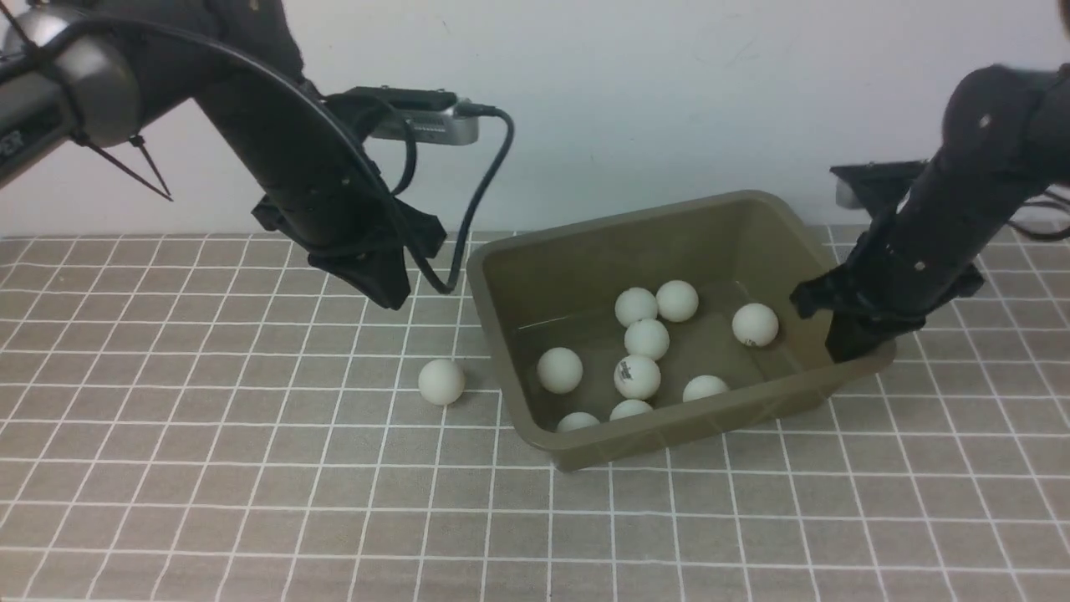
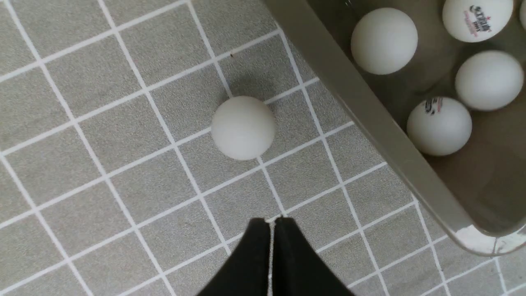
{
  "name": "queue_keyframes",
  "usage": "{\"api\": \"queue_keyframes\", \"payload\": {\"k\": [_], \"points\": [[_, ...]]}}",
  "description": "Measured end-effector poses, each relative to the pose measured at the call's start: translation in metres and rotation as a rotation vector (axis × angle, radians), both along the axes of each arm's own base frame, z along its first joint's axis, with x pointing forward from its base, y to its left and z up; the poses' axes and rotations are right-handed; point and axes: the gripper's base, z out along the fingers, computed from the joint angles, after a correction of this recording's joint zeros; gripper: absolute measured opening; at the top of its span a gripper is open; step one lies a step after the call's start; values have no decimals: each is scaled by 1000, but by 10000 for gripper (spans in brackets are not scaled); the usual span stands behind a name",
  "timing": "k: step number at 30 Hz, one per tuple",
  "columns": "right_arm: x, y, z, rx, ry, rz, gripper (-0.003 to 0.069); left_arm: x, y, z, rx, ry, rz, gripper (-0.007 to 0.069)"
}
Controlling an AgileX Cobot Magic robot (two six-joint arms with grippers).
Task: Put the table tennis balls into the box on the grey coffee tablecloth.
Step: 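Reach for and grasp a ping pong ball on the table beside the basket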
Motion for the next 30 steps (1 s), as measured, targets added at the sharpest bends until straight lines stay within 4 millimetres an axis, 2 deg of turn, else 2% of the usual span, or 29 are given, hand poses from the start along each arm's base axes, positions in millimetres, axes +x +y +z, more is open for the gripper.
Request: {"api": "queue_keyframes", "payload": {"k": [2, 3, 4, 6, 7, 9, 10, 12, 13, 15, 16, 18, 20, 22, 26, 28, 29, 30], "points": [[-7, 1, 20, 20, -38, 0, -14, 0, -3, -3, 12, 3, -9, -4], [-7, 1, 20, 22, -37, -1, -14, 0, -4, -4, 15, 5, -9, -4], [-15, 0, 43, 33, -89, 1, -13, 2, -5, -10, 23, 19, -14, -4], [-24, -1, 65, 40, -142, 2, -13, 6, -7, -23, 36, 48, -18, 1], [-25, -1, 68, 41, -149, 2, -13, 6, -7, -25, 37, 51, -18, 1], [-35, -2, 87, 47, -198, 4, -13, 10, -9, -39, 46, 80, -21, 29], [-46, -3, 106, 51, -249, 8, -13, 12, -11, -48, 53, 99, -25, 62], [-60, -6, 128, 48, -310, 11, -13, 14, -14, -60, 63, 118, -40, 141], [-60, -6, 128, 48, -310, 11, -13, 15, -14, -61, 64, 120, -41, 149], [-73, -8, 147, 49, -364, 11, -13, 18, -21, -71, 68, 111, -58, 269], [-81, -10, 157, 52, -396, 10, -15, 20, -25, -79, 76, 98, -66, 353], [-85, -11, 162, 53, -413, 8, -15, 22, -27, -84, 81, 86, -69, 409], [-92, -15, 170, 35, -442, 7, -15, 27, -28, -96, 96, 71, -68, 501], [-95, -16, 174, 20, -453, 8, -15, 30, -28, -105, 114, 72, -71, 531], [-97, -17, 175, 5, -459, 8, -15, 31, -27, -118, 135, 94, -77, 511], [-97, -18, 175, 2, -460, 9, -15, 32, -26, -124, 148, 104, -80, 430], [-97, -18, 175, 1, -460, 9, -15, 32, -26, -126, 152, 108, -81, 365], [-97, -18, 175, 1, -460, 9, -15, 32, -26, -126, 155, 112, -83, 337]]}}
